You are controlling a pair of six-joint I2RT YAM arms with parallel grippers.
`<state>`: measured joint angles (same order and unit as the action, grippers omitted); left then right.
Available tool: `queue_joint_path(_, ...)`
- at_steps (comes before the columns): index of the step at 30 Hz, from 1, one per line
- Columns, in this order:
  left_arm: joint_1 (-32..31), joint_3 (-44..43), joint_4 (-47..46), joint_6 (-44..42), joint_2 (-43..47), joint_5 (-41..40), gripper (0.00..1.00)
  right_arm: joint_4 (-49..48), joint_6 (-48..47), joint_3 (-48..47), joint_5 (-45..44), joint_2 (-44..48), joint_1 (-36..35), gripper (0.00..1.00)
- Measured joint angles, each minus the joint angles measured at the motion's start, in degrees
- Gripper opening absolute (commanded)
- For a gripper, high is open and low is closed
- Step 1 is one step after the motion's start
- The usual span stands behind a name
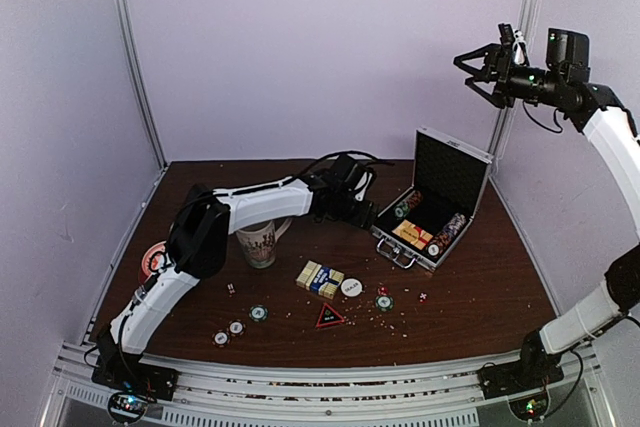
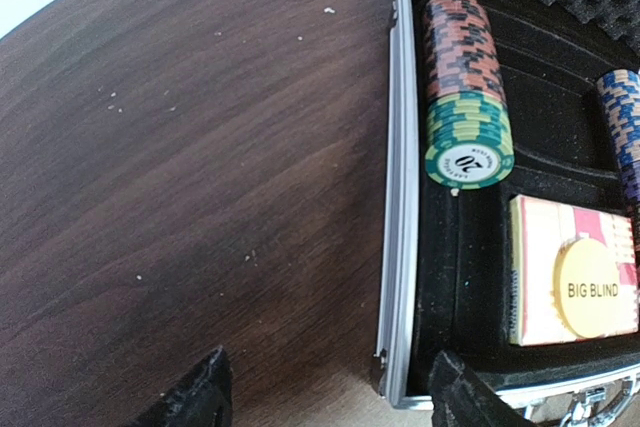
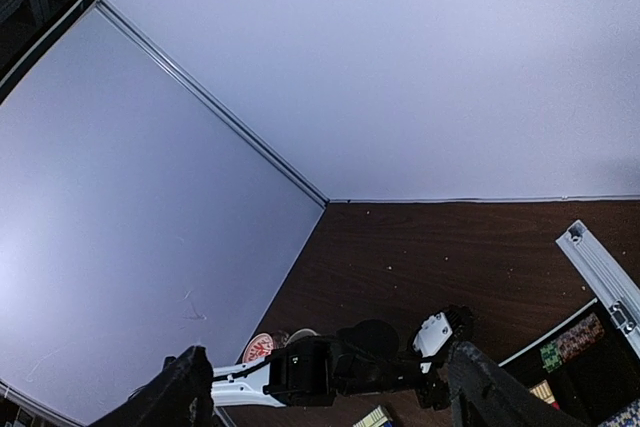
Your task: Pack up texas hold em set
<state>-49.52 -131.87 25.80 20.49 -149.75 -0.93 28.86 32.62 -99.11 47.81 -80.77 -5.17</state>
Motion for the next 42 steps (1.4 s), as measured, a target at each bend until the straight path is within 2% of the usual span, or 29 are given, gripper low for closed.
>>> queue_joint_path(4,-0.7,0.0,-0.4,-0.1,0.1,-0.5,0.69,-1.2,-0.4,3.3,0.7,1.4,0.2,0.82)
queue_joint_path(11,-1.7,0.3,1.2,-2.7,3.8,-3.1,0.70,-1.7,-16.9,13.4,-7.2,5.6,-0.1,0.68)
queue_joint_path(17,-1.7,2.5,3.2,-6.1,16.2,-7.9,0.70,1.7,-32.2,21.1,-16.3,0.0,-6.5,0.53)
queue_joint_path(22,-0.7,11.6,3.7,-6.6,30.3,-12.3,0.70,4.3,-39.6,25.7,-22.6,-4.2,-16.1,0.43)
queue_joint_path(25,0.1,18.3,4.3,-6.5,36.3,-14.5,0.70,5.2,-42.1,24.2,-25.9,-7.8,-20.4,0.40)
queue_joint_path(30,0.5,27.1,5.6,-5.8,41.3,-15.8,0.70,8.0,-43.7,15.9,-29.6,-19.7,-24.2,0.38)
queue_joint_path(35,0.5,33.3,5.6,-4.8,44.0,-15.7,0.70,11.5,-44.2,10.4,-33.1,-28.5,-25.5,0.32)
queue_joint_path(42,0.5,38.0,4.9,-3.4,47.6,-15.1,0.71,13.3,-44.7,7.2,-36.2,-33.7,-25.7,0.32)
